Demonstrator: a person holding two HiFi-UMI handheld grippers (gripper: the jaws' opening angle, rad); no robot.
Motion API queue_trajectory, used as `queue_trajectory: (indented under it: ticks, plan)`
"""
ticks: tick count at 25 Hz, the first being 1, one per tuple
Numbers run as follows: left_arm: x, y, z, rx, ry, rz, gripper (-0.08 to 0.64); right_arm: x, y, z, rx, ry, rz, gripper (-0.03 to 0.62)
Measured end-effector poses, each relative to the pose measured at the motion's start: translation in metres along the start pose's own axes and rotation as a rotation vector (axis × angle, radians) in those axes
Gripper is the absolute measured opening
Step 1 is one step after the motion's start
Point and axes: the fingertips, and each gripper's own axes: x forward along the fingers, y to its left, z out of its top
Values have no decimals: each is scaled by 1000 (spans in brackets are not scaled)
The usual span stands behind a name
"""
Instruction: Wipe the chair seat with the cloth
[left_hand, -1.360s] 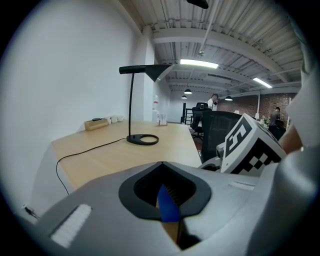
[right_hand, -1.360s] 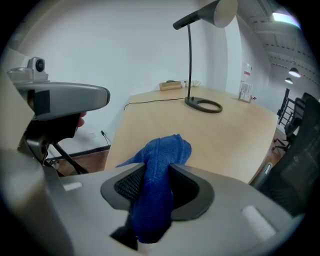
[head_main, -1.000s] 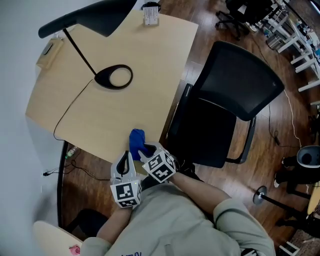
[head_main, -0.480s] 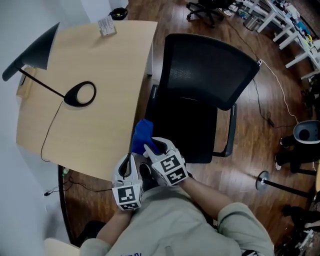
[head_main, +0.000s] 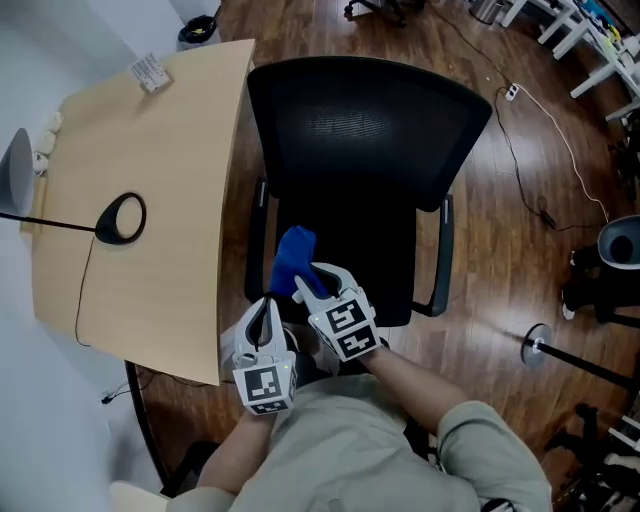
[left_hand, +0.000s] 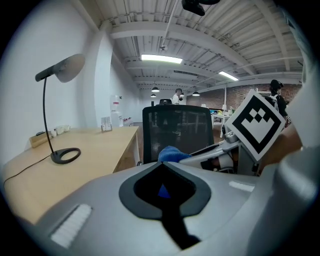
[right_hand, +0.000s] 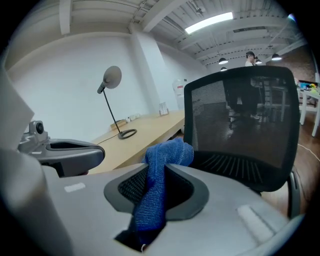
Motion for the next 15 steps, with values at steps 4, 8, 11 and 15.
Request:
queue_trajectory:
  ticks: [4, 8, 11, 15]
  plan:
    - [29, -15, -6, 2, 27, 2, 5, 22, -27, -12, 5, 32, 5, 87]
    - [57, -7, -31, -24, 57, -4, 5, 63, -46, -31, 7, 77, -2, 87]
    - [82, 3, -54, -7, 117, -35, 5, 95, -62, -37, 30, 99, -32, 87]
    - [115, 19, -65, -18, 135, -47, 5, 133, -82, -39, 72, 120, -71, 87]
